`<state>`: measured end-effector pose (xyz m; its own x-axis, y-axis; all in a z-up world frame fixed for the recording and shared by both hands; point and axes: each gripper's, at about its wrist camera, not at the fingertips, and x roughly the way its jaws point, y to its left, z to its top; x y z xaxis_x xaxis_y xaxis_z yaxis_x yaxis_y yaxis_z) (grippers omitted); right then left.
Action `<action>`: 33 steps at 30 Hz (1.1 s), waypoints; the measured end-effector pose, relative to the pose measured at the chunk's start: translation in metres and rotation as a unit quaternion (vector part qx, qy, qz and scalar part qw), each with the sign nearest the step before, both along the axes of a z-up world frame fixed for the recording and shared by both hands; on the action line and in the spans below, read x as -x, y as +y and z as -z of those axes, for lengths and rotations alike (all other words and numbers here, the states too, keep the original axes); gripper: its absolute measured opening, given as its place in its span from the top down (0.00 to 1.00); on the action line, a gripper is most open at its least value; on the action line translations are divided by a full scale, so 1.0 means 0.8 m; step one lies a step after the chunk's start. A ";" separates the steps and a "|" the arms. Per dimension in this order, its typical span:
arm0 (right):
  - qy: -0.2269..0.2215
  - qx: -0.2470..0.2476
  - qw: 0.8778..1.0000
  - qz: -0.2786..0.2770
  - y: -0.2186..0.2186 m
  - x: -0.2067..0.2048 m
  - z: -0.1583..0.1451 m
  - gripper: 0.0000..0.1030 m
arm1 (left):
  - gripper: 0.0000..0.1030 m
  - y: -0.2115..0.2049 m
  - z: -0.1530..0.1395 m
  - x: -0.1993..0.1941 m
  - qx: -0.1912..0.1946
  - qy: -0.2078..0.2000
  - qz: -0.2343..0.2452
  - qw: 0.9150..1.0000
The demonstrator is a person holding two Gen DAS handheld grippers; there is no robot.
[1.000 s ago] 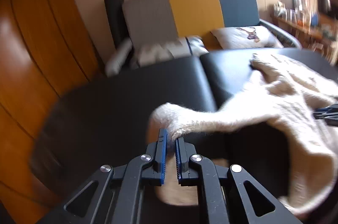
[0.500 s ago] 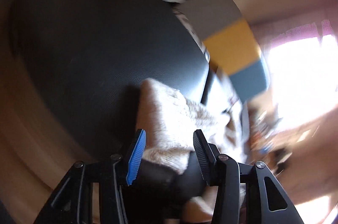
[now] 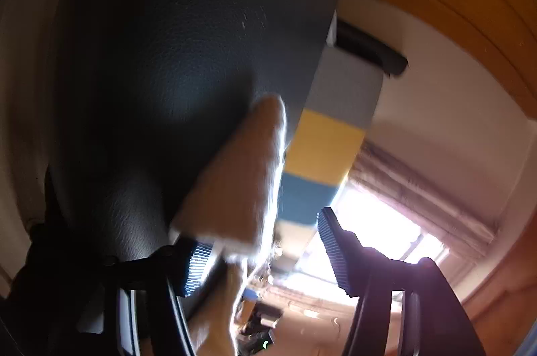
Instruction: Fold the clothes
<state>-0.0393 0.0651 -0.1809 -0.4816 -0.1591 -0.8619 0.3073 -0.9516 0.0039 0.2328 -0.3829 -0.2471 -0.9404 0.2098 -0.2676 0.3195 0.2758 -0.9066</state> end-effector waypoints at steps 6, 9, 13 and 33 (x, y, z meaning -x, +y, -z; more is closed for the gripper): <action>0.005 -0.014 1.000 -0.008 -0.005 -0.001 0.000 0.77 | 0.94 -0.013 -0.106 0.040 0.231 -0.049 0.013 0.971; 0.001 -0.015 1.000 -0.010 -0.006 0.001 -0.001 0.77 | 0.94 0.005 -0.196 0.065 0.417 -0.027 0.053 0.907; 0.002 -0.013 1.000 -0.007 -0.004 0.001 0.000 0.77 | 0.93 0.026 -0.230 0.097 0.532 -0.061 0.129 0.834; -0.034 0.099 0.995 -0.008 0.043 0.020 -0.001 0.76 | 0.33 -0.013 -0.186 0.147 0.323 -0.129 0.132 0.928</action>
<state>-0.0553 0.0994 -0.1800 -0.4191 -0.3354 -0.8437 0.3146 -0.9254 0.2116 0.1151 -0.3934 -0.0982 -0.7657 0.1419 -0.6274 0.5285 -0.4171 -0.7394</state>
